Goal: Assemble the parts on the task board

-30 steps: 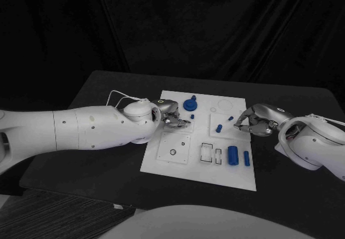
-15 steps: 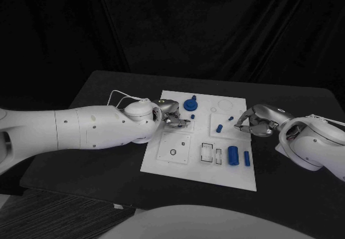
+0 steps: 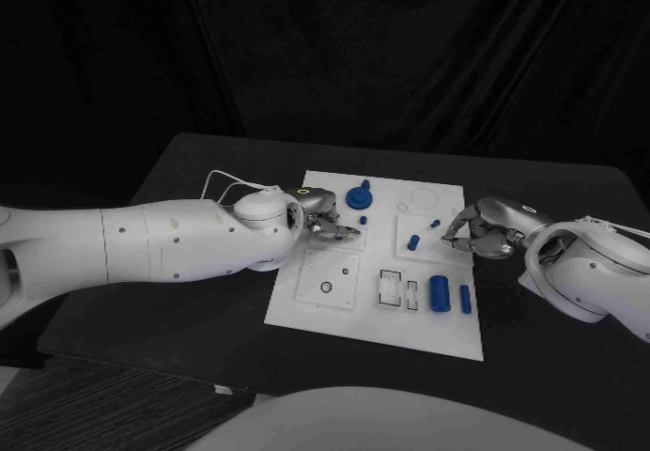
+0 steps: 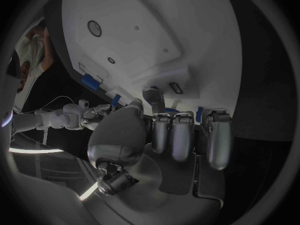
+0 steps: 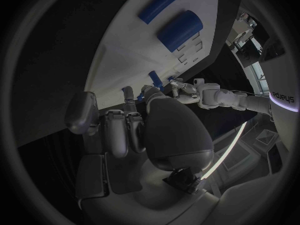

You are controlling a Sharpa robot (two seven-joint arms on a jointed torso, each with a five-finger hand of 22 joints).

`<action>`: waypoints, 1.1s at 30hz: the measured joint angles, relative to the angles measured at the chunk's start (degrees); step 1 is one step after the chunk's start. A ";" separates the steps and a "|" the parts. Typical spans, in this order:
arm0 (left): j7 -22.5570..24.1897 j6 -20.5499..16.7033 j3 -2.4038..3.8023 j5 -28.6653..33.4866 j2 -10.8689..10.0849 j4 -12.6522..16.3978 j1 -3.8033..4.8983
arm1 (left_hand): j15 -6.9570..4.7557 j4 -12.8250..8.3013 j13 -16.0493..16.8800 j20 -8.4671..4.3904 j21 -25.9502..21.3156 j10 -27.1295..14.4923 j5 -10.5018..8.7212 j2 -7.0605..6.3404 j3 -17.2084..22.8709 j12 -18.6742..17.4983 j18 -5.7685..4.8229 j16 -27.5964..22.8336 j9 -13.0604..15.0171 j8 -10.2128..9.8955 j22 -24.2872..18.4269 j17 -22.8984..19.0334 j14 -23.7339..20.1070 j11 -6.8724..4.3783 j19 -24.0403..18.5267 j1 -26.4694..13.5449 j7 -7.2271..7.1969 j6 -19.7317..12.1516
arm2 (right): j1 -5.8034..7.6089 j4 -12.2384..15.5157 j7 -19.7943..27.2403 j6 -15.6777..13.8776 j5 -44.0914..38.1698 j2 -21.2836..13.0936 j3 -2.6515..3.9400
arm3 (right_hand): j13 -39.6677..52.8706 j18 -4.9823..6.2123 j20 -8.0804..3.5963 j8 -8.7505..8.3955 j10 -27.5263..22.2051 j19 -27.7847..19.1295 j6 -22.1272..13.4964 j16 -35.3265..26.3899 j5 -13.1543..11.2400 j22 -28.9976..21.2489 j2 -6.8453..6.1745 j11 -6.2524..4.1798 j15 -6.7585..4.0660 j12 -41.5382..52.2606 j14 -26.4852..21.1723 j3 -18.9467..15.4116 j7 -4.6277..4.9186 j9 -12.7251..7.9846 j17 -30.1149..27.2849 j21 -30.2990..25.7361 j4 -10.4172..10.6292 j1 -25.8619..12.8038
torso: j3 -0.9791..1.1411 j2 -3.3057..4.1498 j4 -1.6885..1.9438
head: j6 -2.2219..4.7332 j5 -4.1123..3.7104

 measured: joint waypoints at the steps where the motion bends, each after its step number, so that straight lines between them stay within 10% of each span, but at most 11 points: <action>1: 0.00 -0.04 0.00 0.00 -0.07 0.05 0.00 | 0.00 -0.03 0.00 0.00 0.00 0.00 -0.23 0.29 0.00 0.00 0.00 0.00 0.00 0.00 0.00 0.00 0.00 0.00 0.00 -0.68 0.00 0.00 | -0.01 -0.01 -0.01 0.02 0.00 0.00 0.00 | 0.00 0.00 0.00 0.00 0.00 0.00 0.00 0.00 0.00 0.00 0.00 0.00 0.00 0.00 0.00 0.00 0.00 0.00 0.00 0.00 0.00 0.00 | -0.01 0.01 -0.01 | 0.00 0.01; 19: 0.45 -0.91 0.00 0.03 -0.06 0.01 0.00 | -0.49 -0.04 0.00 0.00 0.00 0.00 1.91 0.64 -0.01 0.00 0.00 0.00 0.00 1.43 0.00 0.00 -0.49 0.00 0.00 -1.97 -0.02 0.60 | -0.08 -0.07 -0.10 0.20 0.00 0.00 0.00 | 0.00 0.00 0.00 0.00 0.00 0.00 0.00 0.00 0.00 0.00 0.00 0.00 0.00 0.00 0.00 0.00 0.00 0.01 0.00 0.00 0.00 0.00 | -0.06 -0.01 0.03 | 0.00 0.01; 33: 0.75 -2.38 0.01 0.05 -2.72 2.41 0.06 | -0.49 -0.34 0.00 0.00 0.00 0.00 -0.25 0.63 -2.21 0.00 0.00 0.00 0.00 2.01 0.00 0.00 -0.49 0.00 0.00 -1.97 -0.02 0.60 | -0.09 0.04 -0.08 -0.12 0.00 -0.41 0.00 | 0.00 0.00 0.00 0.00 0.00 -0.01 0.00 0.00 0.00 0.00 0.00 0.00 0.00 0.00 0.00 0.00 0.00 0.02 0.00 0.00 0.01 0.00 | -0.04 -0.01 -0.04 | 0.00 -0.17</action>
